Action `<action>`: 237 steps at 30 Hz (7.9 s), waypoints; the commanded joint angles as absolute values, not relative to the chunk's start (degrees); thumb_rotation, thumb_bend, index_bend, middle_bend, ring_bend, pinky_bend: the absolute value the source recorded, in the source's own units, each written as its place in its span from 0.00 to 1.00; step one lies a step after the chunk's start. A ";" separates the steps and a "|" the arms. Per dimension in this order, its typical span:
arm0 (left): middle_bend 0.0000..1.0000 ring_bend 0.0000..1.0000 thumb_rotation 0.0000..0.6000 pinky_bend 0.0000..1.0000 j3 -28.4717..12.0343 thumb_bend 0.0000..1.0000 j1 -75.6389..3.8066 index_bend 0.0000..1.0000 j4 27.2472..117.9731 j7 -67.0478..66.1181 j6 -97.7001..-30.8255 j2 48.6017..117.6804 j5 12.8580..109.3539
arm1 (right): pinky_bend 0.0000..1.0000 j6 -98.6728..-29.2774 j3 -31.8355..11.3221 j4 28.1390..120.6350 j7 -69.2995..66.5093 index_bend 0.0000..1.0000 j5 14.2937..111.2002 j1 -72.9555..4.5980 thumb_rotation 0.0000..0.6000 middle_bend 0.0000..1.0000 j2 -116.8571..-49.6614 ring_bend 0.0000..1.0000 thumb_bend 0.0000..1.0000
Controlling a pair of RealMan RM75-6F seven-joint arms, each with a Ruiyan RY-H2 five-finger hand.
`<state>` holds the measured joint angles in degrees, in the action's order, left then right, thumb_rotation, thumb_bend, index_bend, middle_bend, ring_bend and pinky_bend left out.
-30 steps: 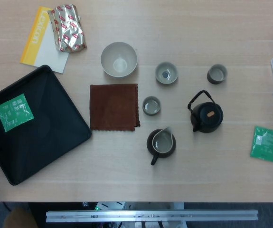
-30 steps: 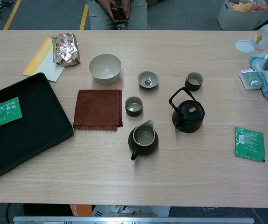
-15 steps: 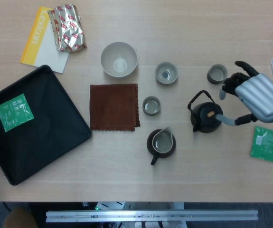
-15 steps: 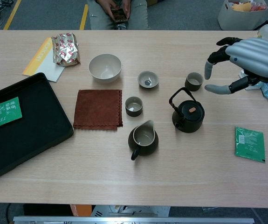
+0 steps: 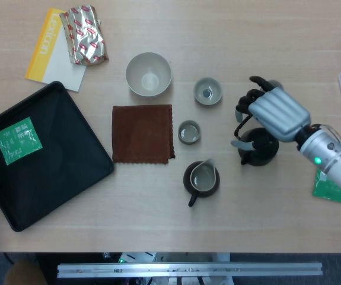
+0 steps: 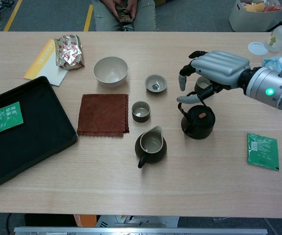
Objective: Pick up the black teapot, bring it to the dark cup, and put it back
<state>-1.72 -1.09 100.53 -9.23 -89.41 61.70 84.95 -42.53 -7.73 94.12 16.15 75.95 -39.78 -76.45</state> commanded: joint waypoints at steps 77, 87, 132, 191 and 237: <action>0.24 0.19 1.00 0.17 -2.30 0.43 -1.75 0.15 98.05 -7.98 -87.70 63.16 84.37 | 0.07 -39.78 0.24 94.62 19.50 0.60 67.02 -45.75 0.47 0.60 -74.96 0.52 0.28; 0.24 0.19 1.00 0.17 -2.32 0.43 -1.71 0.15 98.24 -8.19 -87.73 63.12 84.25 | 0.09 -37.67 -0.07 95.26 19.12 0.66 65.93 -47.55 0.47 0.65 -73.52 0.66 0.35; 0.24 0.19 1.00 0.17 -2.51 0.43 -1.69 0.15 97.80 -7.86 -87.71 62.98 83.82 | 0.16 -33.06 0.86 94.22 14.93 0.89 62.49 -52.02 0.40 0.90 -72.53 0.91 0.29; 0.24 0.19 1.00 0.17 -2.24 0.43 -2.28 0.15 97.51 -7.45 -87.26 63.68 84.70 | 0.18 -44.62 -1.46 83.57 29.61 0.92 51.66 -52.81 0.75 0.88 -72.37 0.89 0.51; 0.24 0.19 1.00 0.17 -1.98 0.43 -1.00 0.15 96.05 -5.36 -88.53 63.90 84.90 | 0.18 -45.84 -0.94 74.10 43.78 0.92 43.07 -57.47 0.75 0.88 -81.61 0.89 0.50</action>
<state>-1.97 -1.00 96.05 -5.36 -88.53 63.90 84.89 -45.80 -0.96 74.09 43.72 43.08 -57.46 -81.60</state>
